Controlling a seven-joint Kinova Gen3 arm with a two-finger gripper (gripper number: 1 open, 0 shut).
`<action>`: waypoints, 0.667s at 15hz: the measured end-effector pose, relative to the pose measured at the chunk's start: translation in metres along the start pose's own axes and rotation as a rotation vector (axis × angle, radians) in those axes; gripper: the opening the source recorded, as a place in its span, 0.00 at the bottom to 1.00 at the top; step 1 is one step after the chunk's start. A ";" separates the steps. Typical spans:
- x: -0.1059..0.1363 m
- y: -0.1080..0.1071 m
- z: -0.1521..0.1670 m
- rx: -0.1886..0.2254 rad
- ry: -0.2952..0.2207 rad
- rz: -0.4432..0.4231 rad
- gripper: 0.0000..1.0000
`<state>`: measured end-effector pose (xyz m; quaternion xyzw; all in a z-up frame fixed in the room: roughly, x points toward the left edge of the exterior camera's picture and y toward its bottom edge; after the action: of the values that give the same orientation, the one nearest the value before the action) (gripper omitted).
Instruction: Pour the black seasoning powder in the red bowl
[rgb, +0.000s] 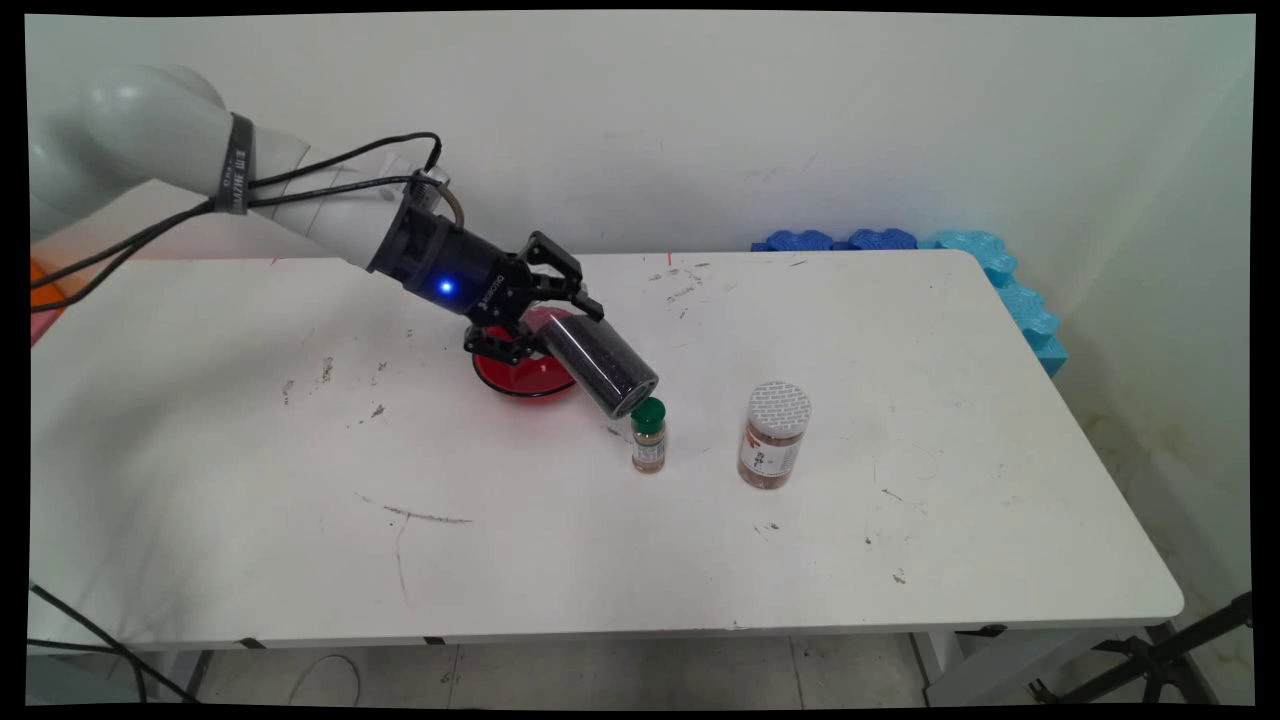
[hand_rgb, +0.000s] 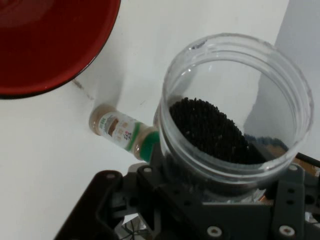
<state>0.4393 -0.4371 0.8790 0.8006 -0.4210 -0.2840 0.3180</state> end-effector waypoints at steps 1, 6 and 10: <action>0.000 0.000 0.000 -0.002 -0.001 -0.008 0.00; 0.000 -0.002 0.000 -0.015 -0.002 -0.049 0.00; 0.001 -0.003 0.000 -0.030 -0.001 -0.088 0.00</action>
<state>0.4414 -0.4364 0.8771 0.8134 -0.3813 -0.3042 0.3169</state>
